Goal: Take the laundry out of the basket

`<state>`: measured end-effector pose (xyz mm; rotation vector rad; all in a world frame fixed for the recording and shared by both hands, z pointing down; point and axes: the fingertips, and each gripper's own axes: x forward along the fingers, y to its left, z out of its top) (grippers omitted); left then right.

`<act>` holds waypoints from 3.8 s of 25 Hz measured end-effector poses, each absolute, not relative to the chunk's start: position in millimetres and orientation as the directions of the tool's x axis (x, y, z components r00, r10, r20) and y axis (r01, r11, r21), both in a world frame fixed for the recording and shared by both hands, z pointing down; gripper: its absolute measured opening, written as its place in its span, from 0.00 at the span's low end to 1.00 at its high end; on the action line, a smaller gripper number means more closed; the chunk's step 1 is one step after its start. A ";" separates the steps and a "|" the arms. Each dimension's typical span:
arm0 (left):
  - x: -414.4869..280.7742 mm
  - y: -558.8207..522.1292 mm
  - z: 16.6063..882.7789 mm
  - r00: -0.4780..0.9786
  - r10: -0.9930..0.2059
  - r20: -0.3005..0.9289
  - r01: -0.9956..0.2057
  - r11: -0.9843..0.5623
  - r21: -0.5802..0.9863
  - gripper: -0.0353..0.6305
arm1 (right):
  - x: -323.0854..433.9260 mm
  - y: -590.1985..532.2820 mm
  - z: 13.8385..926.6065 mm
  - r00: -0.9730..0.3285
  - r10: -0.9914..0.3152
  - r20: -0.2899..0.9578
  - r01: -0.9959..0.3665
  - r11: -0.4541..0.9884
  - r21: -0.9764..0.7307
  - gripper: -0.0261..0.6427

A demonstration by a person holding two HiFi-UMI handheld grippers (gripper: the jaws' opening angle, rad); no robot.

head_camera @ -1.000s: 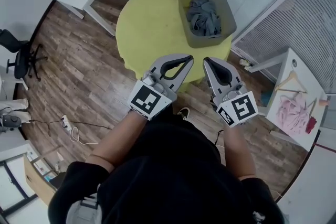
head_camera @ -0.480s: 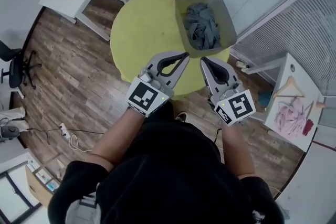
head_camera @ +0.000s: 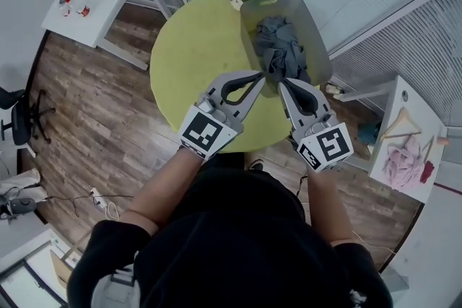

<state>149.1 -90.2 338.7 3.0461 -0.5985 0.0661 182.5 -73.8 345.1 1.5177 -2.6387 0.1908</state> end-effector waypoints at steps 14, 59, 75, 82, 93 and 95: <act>157.6 -160.9 352.5 0.959 -0.279 0.042 -0.279 -0.960 0.009 0.07 | 204.2 -140.3 381.3 -0.331 -0.906 0.265 -0.943 0.323 -0.075 0.08; 294.9 -328.2 438.9 0.951 -0.307 0.042 -0.306 -0.952 -0.032 0.07 | 335.1 -286.6 710.7 -0.194 -0.381 0.904 -0.981 0.091 -0.172 0.55; 301.6 -345.0 459.0 0.936 -0.343 0.079 -0.343 -0.939 -0.021 0.07 | 335.7 -294.5 775.6 -0.142 -0.296 0.945 -0.985 0.132 -0.107 0.67; 294.3 -350.0 453.8 0.915 -0.398 0.062 -0.399 -0.917 0.012 0.07 | 336.2 -297.4 785.3 -0.161 -0.314 0.936 -0.984 0.126 -0.127 0.67; 259.5 -342.1 428.3 0.872 -0.489 0.033 -0.489 -0.872 0.010 0.07 | 325.9 -292.5 755.7 -0.166 -0.309 0.936 -0.961 0.265 -0.083 0.60; 250.9 -338.7 424.4 0.864 -0.500 0.049 -0.501 -0.866 -0.005 0.07 | 321.8 -291.2 747.5 -0.163 -0.314 0.935 -0.950 0.306 -0.063 0.60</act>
